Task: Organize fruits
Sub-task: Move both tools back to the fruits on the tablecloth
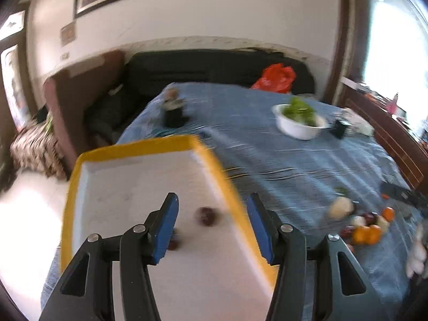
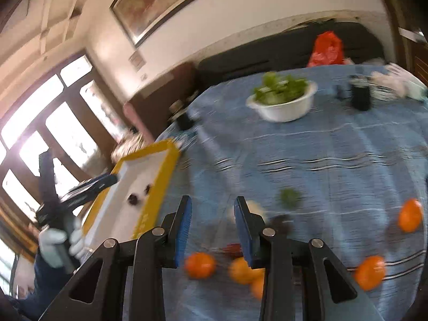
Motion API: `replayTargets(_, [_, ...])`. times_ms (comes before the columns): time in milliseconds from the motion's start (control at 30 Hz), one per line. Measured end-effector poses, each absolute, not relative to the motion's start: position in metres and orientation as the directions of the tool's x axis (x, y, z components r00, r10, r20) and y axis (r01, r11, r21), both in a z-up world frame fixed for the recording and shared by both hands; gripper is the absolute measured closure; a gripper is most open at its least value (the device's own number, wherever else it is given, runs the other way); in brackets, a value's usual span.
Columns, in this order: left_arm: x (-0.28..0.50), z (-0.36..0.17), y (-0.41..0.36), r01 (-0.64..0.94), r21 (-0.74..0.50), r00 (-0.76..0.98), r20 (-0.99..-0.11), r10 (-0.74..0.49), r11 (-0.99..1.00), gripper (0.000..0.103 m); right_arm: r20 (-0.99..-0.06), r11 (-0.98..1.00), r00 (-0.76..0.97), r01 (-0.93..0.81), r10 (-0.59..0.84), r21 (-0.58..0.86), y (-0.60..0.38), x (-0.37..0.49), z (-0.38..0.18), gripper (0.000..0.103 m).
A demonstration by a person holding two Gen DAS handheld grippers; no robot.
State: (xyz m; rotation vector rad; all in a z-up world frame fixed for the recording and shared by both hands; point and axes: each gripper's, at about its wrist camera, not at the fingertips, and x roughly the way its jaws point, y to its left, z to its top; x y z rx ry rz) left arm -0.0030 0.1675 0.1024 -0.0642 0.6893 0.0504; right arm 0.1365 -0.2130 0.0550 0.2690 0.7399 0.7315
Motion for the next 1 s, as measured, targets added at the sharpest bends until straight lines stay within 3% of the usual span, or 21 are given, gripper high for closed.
replayTargets(300, [0.040,0.084,0.039,0.222,-0.124,0.667,-0.705,-0.243,0.967,0.045,-0.497,0.811,0.694,-0.223,0.521,0.541,-0.308,0.160,0.064,0.064])
replayTargets(433, [0.060,0.063,-0.002,0.269,-0.064,0.630,-0.743,-0.226,0.961,0.045,-0.530,0.825,0.714,-0.120,0.458,0.552,-0.337,0.162,0.062,0.064])
replayTargets(600, [0.077,0.043,-0.018,0.251,0.011,0.609,-0.779,-0.148,0.968,0.045,-0.577,0.858,0.722,-0.045,0.382,0.512,-0.357,0.166,0.063,0.053])
replayTargets(733, [0.083,0.035,-0.011,0.239,-0.025,0.594,-0.787,-0.166,0.971,0.045,-0.662,0.915,0.684,-0.022,0.308,0.403,-0.347,0.173,0.054,0.042])
replayTargets(1000, [0.095,0.018,-0.004,0.238,-0.095,0.568,-0.794,-0.218,0.967,0.044,-0.734,0.953,0.634,-0.012,0.242,0.304,-0.334,0.183,0.034,0.043])
